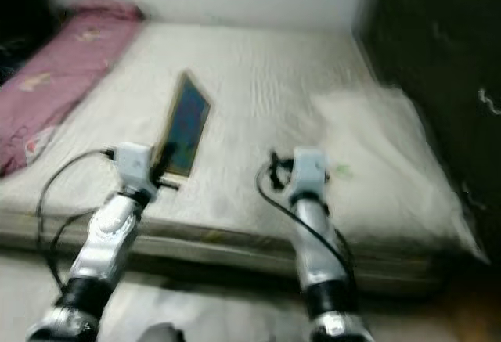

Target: Clean up the room

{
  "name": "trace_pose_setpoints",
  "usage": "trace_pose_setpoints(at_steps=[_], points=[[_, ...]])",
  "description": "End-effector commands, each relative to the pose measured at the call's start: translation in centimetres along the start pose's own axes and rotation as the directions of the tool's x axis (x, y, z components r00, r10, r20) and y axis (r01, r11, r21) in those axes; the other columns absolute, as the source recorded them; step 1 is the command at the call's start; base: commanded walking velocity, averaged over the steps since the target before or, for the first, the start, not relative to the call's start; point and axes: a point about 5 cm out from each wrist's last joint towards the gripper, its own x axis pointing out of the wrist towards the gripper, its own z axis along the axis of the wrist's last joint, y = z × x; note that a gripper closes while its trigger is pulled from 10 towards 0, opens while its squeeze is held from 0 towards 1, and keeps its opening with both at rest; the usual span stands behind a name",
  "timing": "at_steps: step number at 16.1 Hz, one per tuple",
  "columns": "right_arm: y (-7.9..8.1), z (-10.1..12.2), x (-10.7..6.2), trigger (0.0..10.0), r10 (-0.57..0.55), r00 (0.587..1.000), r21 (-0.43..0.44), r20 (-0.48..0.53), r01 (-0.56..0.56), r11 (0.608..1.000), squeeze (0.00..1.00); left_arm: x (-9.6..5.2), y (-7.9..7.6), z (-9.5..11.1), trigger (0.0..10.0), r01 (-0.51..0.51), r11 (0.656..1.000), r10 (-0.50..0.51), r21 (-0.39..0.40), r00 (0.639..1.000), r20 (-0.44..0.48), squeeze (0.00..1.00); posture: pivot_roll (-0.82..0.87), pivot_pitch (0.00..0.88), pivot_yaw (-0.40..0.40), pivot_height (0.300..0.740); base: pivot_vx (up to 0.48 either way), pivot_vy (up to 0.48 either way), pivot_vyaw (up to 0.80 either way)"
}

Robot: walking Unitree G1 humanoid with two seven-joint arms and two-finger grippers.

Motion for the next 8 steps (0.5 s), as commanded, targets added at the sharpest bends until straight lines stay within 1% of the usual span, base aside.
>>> trace_pose_setpoints(at_steps=[1, 6, 8], points=[[0.06, -0.14, -0.15, 10.0, -0.002, 1.000, -0.001, -0.006, 0.002, 1.000, 0.00, 0.07, 0.22, 0.07, 10.0, -0.009, 1.000, 0.009, -0.002, 1.000, -0.001, 0.00, 0.02, 0.000, 0.030, 0.740, 0.371, 0.000, 0.00], [0.08, -0.13, -0.13, 10.0, -0.003, 1.000, 0.000, -0.006, 0.003, 1.000, 0.00, 0.04, 0.27, 0.06, 10.0, -0.006, 1.000, 0.006, 0.000, 1.000, -0.001, 0.00, 0.03, 0.000, 0.031, 0.740, 0.375, 0.000, 0.00], [0.05, -0.15, -0.14, 10.0, -0.003, 1.000, 0.001, -0.007, 0.003, 1.000, 0.00, 0.04, 0.31, -0.02, 10.0, -0.024, 1.000, 0.024, 0.002, 1.000, -0.005, 0.00, 0.03, 0.000, 0.031, 0.740, 0.000, 0.000, 0.00]])
